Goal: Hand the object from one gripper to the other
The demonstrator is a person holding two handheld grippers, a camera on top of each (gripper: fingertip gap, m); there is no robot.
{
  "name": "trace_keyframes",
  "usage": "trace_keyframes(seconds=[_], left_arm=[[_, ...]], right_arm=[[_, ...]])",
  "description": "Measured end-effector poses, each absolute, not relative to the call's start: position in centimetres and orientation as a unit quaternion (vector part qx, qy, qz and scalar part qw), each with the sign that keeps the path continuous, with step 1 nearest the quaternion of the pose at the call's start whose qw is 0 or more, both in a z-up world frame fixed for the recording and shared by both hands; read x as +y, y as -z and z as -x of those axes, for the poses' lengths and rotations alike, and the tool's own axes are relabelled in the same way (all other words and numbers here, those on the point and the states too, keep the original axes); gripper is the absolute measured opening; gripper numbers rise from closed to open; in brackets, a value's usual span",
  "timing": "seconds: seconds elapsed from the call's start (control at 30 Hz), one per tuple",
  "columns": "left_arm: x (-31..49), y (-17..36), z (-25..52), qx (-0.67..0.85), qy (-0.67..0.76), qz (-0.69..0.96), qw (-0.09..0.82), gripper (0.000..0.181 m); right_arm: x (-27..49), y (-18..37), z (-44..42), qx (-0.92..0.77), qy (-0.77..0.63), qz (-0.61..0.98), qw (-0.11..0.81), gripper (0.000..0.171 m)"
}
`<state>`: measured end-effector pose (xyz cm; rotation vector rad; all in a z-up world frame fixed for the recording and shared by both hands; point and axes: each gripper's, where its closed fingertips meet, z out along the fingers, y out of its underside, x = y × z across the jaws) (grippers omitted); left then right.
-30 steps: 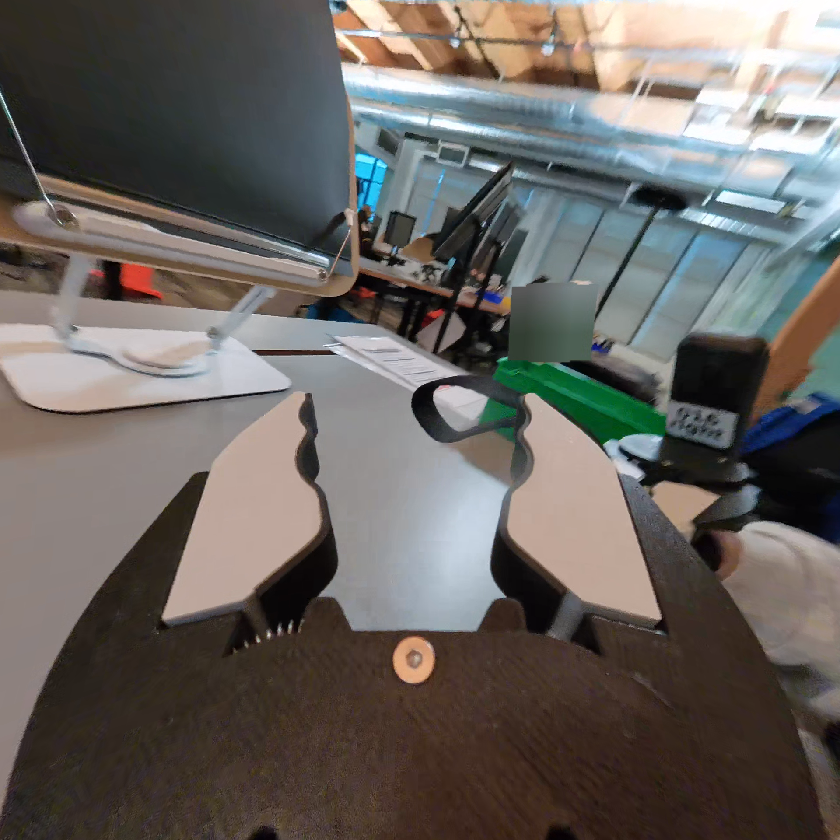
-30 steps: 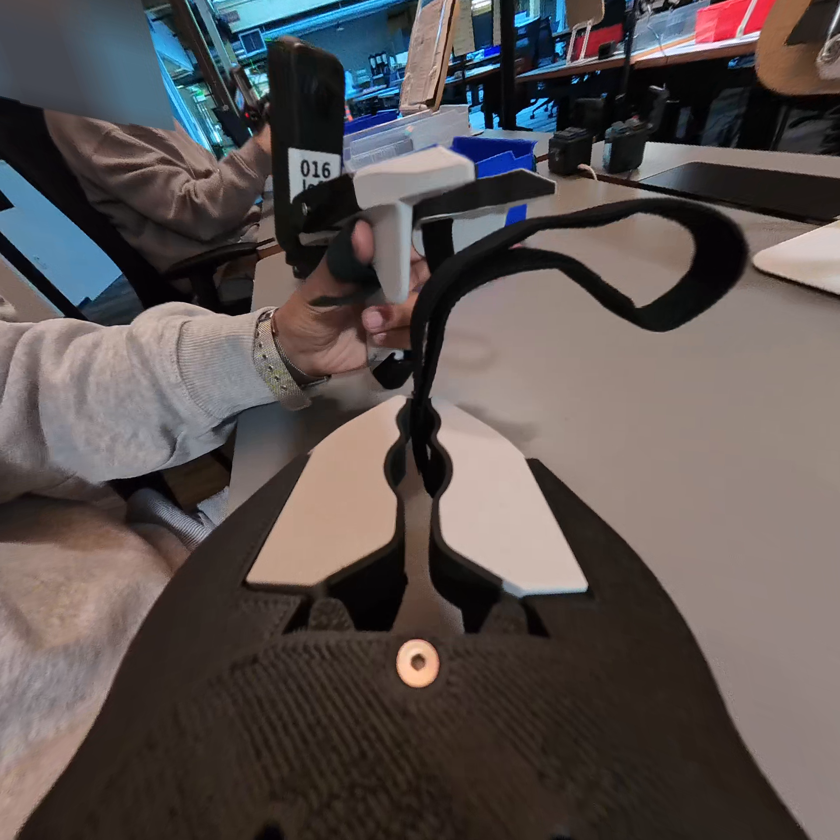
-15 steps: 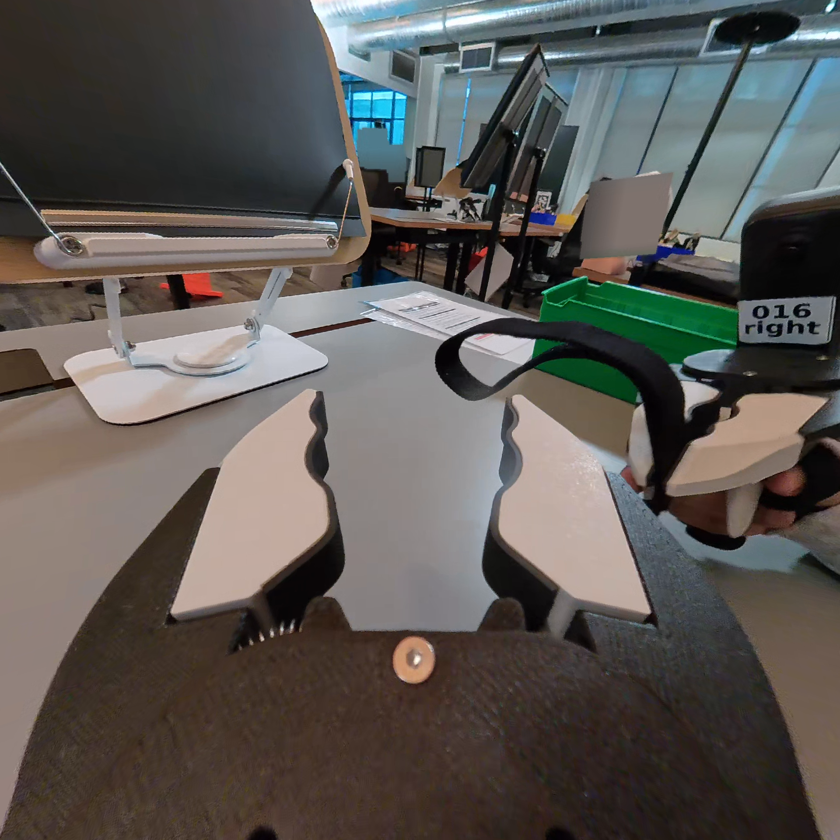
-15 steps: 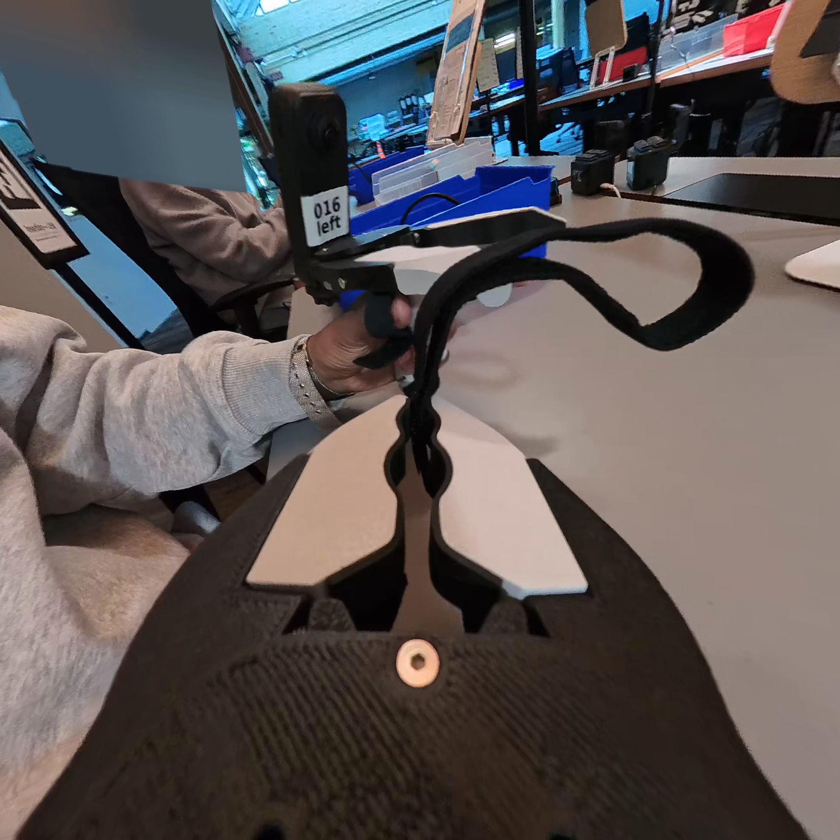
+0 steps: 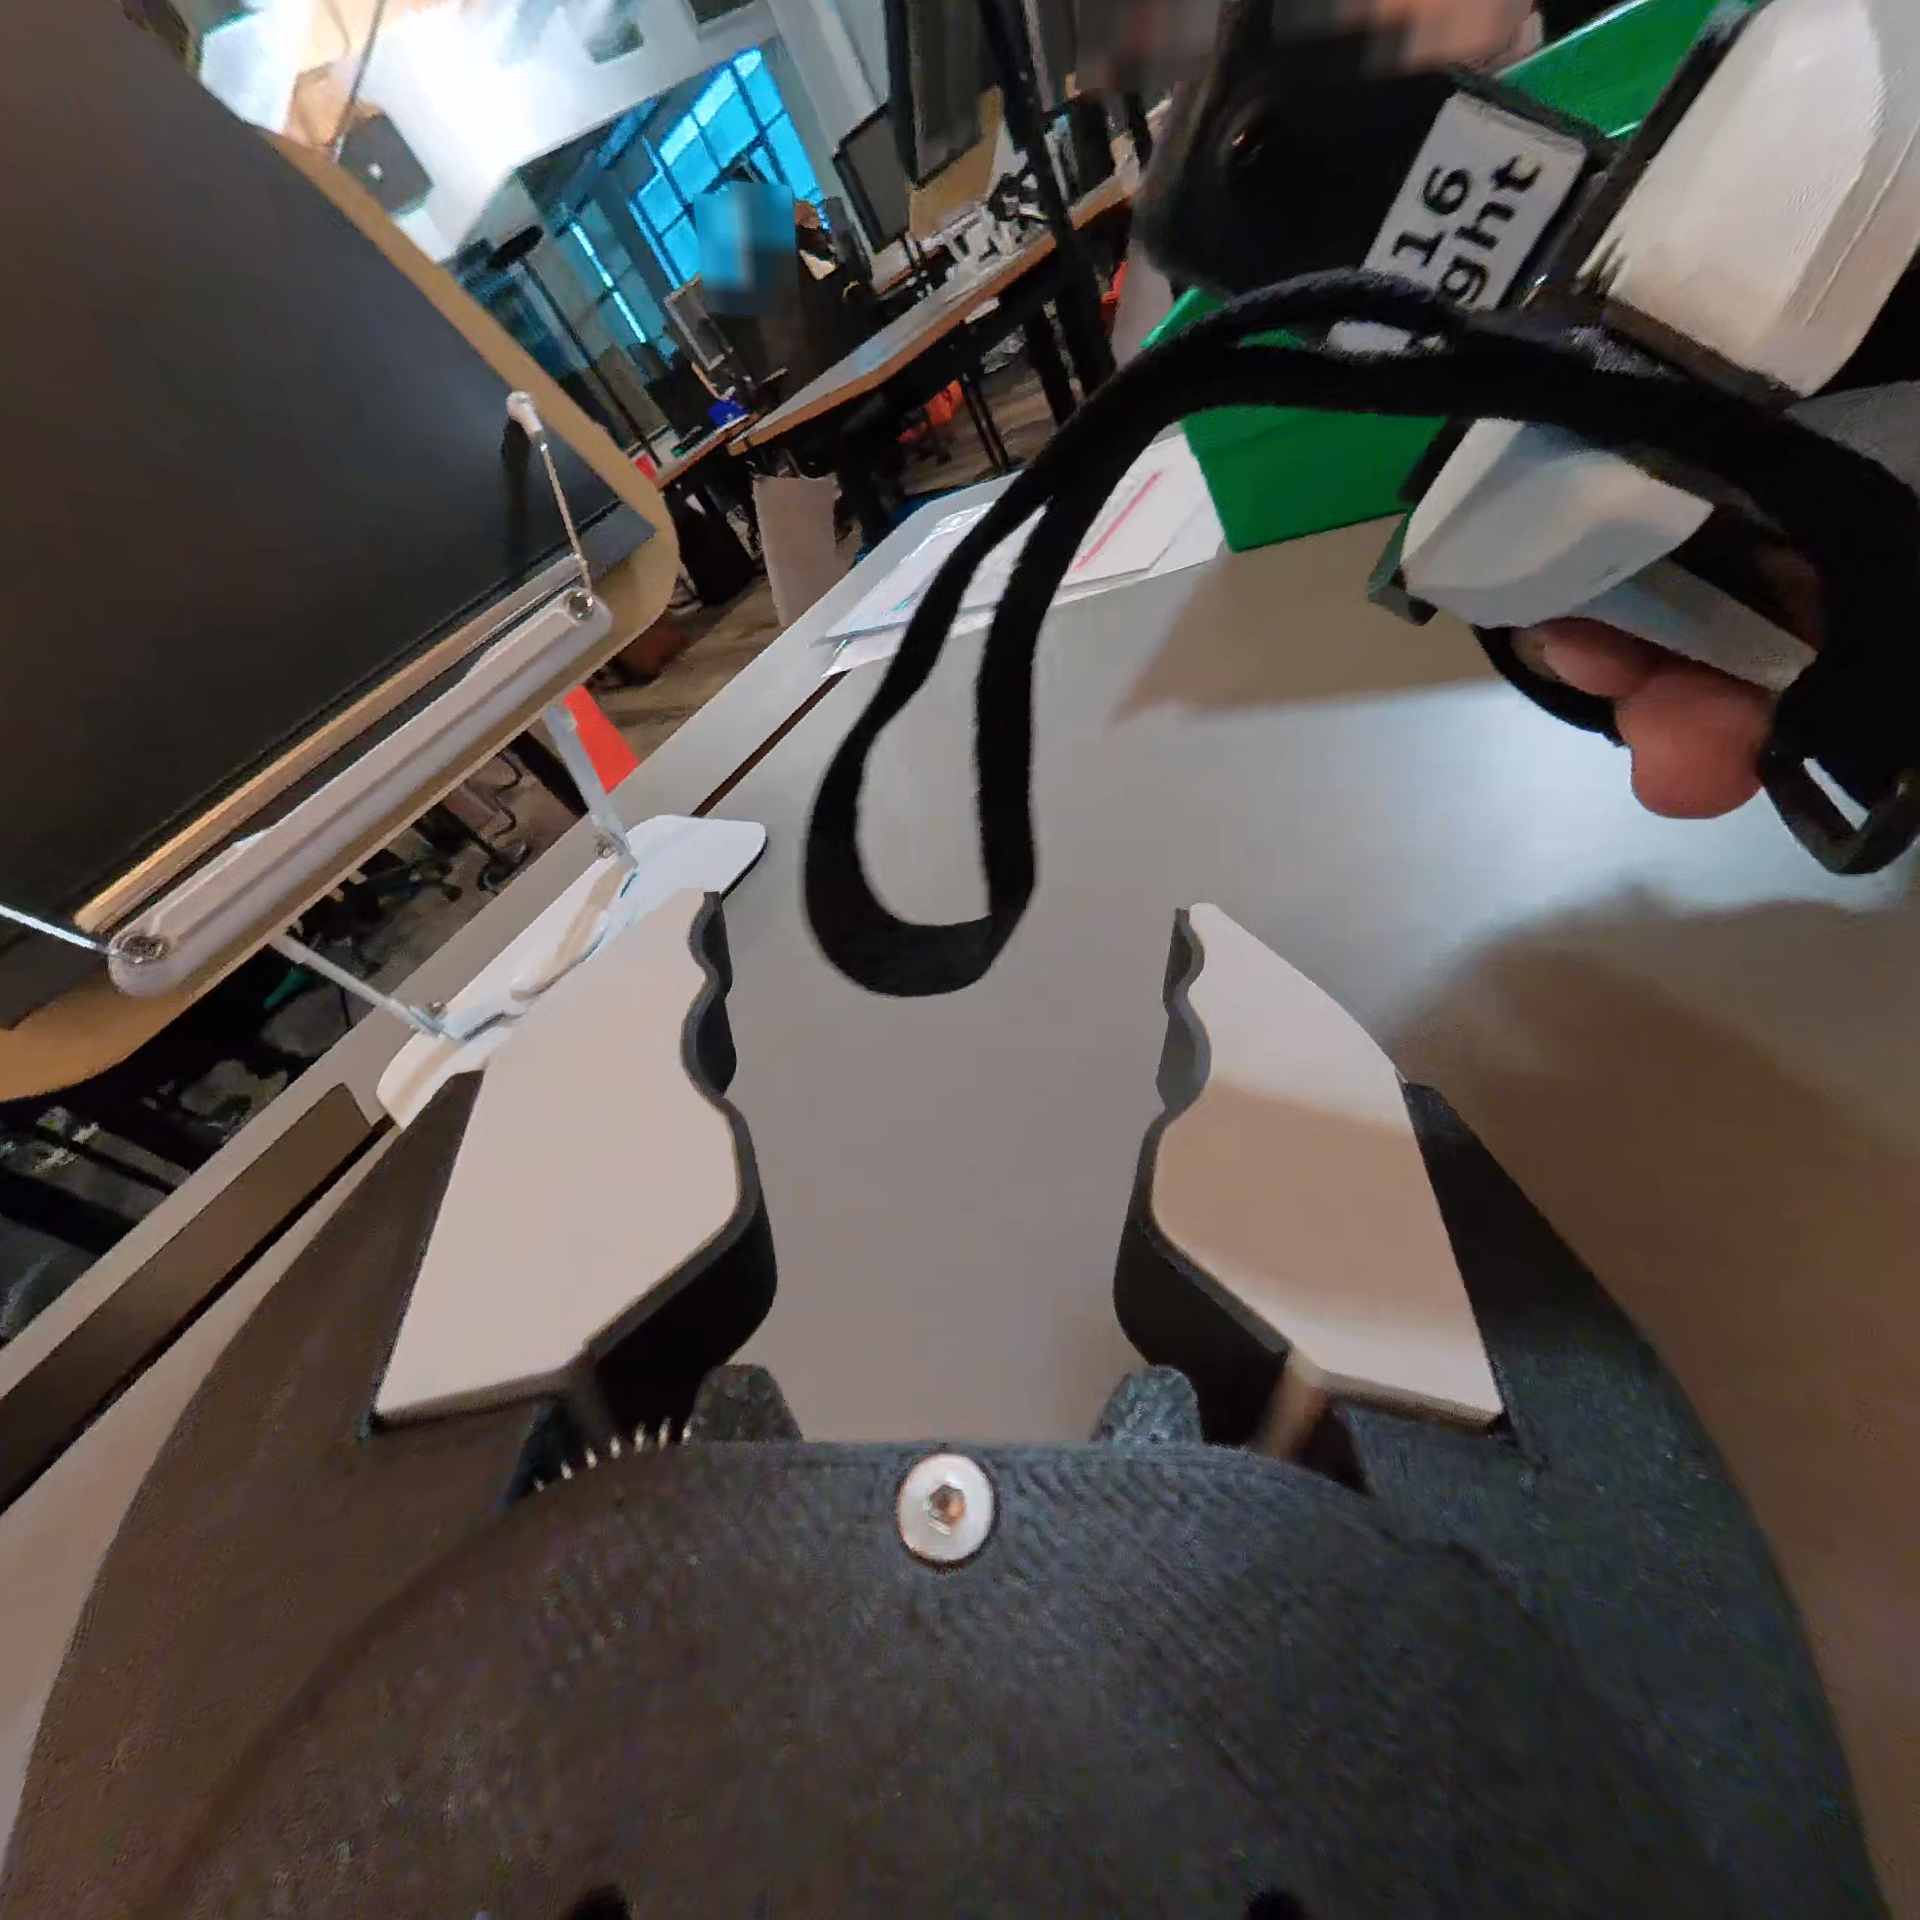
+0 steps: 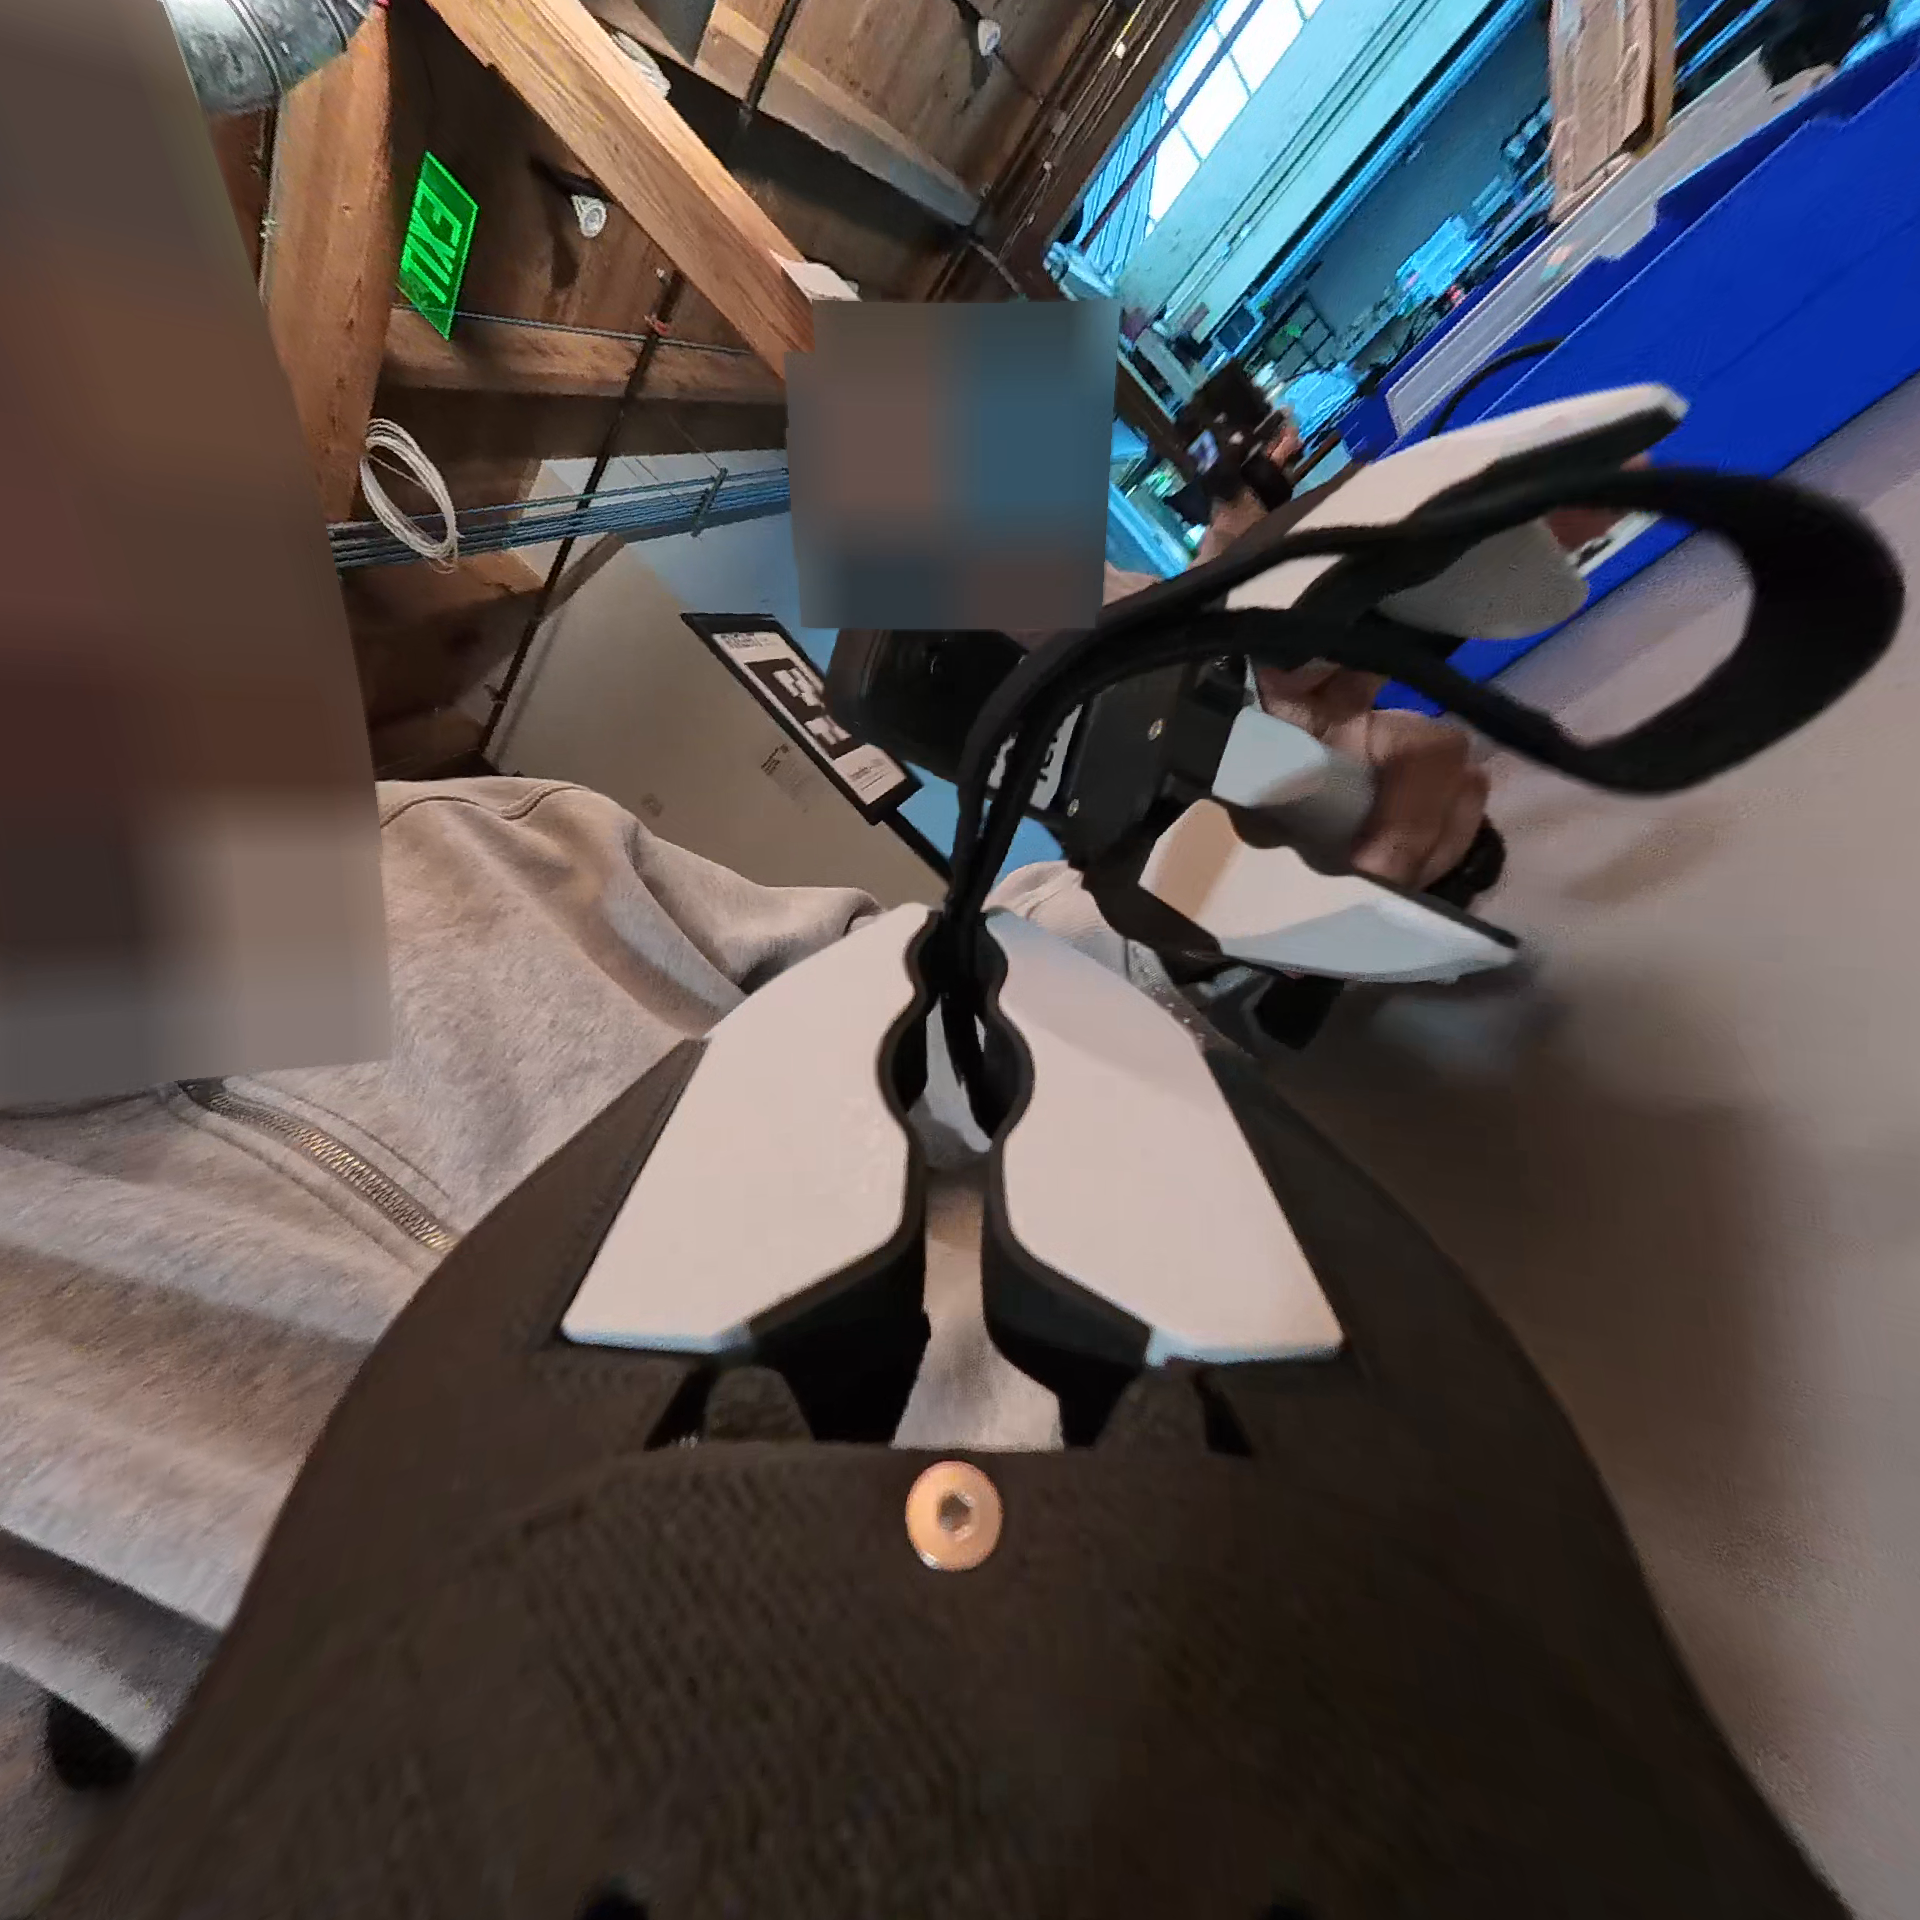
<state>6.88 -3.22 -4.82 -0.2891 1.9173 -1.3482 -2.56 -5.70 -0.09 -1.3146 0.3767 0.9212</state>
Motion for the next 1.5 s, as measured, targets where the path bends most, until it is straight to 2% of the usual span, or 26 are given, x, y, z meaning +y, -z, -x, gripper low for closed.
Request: trace_keyframes(seconds=[0.1,0.2,0.4,0.63,0.8,0.93,1.13,1.33,1.5], left_arm=[[-3.9,5.0,-6.4,0.755,0.529,0.101,0.375,0.075],[-3.9,5.3,-6.2,0.761,0.519,0.093,0.377,0.045],[-3.5,5.1,-6.1,0.761,0.524,0.097,0.369,0.007],[-3.0,5.0,-6.7,0.758,0.525,0.125,0.365,0.006],[-2.1,4.0,-7.2,0.726,0.595,0.202,0.280,0.006],[-1.4,3.2,-7.5,0.669,0.675,0.288,0.118,0.005],[-0.6,3.4,-8.1,0.556,0.727,0.383,-0.127,0.005],[-2.2,4.1,-6.6,0.603,0.702,0.349,-0.149,0.005],[-4.9,5.7,-3.9,0.663,0.652,0.305,-0.204,0.005]], right_arm=[[-5.2,0.4,3.4,0.163,-0.438,0.588,0.660,0.005],[-4.8,0.7,3.9,0.158,-0.445,0.594,0.651,0.005],[-4.7,0.4,3.8,0.164,-0.446,0.583,0.659,0.010],[-5.1,-0.7,1.6,0.197,-0.415,0.548,0.699,0.054],[-7.1,-2.0,-1.8,0.229,-0.303,0.510,0.772,0.060],[-8.9,-2.2,-4.1,0.253,-0.175,0.517,0.799,0.063],[-8.9,-0.4,-5.3,0.262,-0.050,0.586,0.765,0.056],[-7.3,1.6,-4.8,0.236,0.002,0.654,0.719,0.053],[-6.3,2.6,-4.3,0.197,0.070,0.698,0.685,0.053]])
